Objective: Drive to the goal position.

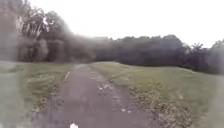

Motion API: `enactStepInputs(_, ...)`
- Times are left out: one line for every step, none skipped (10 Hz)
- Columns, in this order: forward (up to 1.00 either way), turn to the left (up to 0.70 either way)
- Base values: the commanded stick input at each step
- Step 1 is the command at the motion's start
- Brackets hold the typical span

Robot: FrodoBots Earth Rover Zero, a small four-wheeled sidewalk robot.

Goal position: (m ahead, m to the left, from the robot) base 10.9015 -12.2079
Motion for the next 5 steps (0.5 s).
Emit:
enactStepInputs(1.00,0.23)
enactStepInputs(1.00,0.36)
enactStepInputs(1.00,0.25)
enactStepInputs(1.00,0.14)
enactStepInputs(1.00,0.03)
